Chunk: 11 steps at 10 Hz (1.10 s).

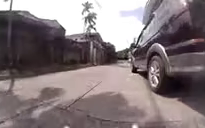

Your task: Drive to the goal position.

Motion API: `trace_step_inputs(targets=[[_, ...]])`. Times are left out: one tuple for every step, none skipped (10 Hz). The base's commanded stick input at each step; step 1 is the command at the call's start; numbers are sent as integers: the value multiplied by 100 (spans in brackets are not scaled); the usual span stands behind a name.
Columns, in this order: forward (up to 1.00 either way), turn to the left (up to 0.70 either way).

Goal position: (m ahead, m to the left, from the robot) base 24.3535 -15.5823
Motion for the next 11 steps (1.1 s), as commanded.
trace_step_inputs(targets=[[70, 0], [70, 0], [70, 0], [70, 0], [70, 0], [70, 0], [70, 0], [70, 0], [70, 0], [70, 0], [70, 0]])
